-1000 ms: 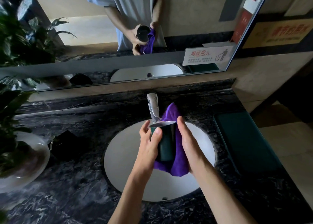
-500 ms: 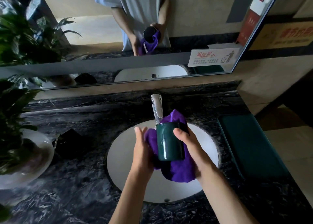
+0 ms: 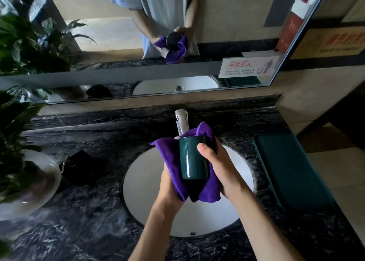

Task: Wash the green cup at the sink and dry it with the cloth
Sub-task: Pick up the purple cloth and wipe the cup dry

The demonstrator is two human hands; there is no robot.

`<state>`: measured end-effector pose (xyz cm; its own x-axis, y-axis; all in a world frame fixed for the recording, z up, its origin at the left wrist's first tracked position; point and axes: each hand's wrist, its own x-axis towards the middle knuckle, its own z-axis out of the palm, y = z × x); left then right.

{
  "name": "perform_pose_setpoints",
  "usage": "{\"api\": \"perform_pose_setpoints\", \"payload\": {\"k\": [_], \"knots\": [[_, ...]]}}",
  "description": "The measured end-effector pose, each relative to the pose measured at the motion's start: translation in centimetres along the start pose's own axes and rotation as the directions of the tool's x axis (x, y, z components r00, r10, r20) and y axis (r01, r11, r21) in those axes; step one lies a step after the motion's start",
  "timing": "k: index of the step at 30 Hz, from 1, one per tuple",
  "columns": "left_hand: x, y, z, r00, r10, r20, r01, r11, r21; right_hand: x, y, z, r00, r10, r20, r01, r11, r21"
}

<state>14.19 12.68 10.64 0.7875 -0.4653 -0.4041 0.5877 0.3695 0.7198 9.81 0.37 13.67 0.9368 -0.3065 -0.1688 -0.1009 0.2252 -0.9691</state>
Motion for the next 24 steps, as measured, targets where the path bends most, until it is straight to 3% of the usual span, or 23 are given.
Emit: {"api": "perform_pose_setpoints", "payload": {"k": [3,8,11,15,17,21,24], "knots": [[-0.2,1.1,0.0,1.0,-0.015,-0.003,0.015,0.999,-0.036,0.2,-0.6,-0.4,0.999,0.014,0.047,-0.008,0.991,-0.134],[-0.7,1.6,0.2,0.998,0.012,0.068,-0.019,0.994,0.11,-0.3,-1.7,0.0,0.999,-0.049,0.017,0.052,0.91,-0.411],[-0.6,1.4,0.6,0.987,0.129,0.095,-0.149,0.956,0.255,-0.4,-1.8,1.2,0.996,-0.089,-0.02,0.063,0.833,-0.55],[-0.6,1.5,0.4,0.93,0.286,0.23,-0.36,0.835,0.416,-0.8,-1.3,2.1,0.99,-0.114,-0.085,0.054,0.855,-0.516],[-0.6,1.4,0.6,0.921,0.292,0.257,-0.375,0.843,0.387,-1.1,-1.0,2.4,0.987,-0.129,-0.092,0.07,0.877,-0.476],[-0.4,1.1,1.1,0.967,0.247,-0.063,-0.221,0.934,0.28,-1.5,-0.9,2.7,0.992,-0.121,-0.031,0.099,0.912,-0.398],[0.0,0.6,0.5,0.964,0.221,-0.148,-0.185,0.957,0.224,-1.6,-0.2,2.3,0.981,-0.157,-0.117,0.116,0.946,-0.303]]}}
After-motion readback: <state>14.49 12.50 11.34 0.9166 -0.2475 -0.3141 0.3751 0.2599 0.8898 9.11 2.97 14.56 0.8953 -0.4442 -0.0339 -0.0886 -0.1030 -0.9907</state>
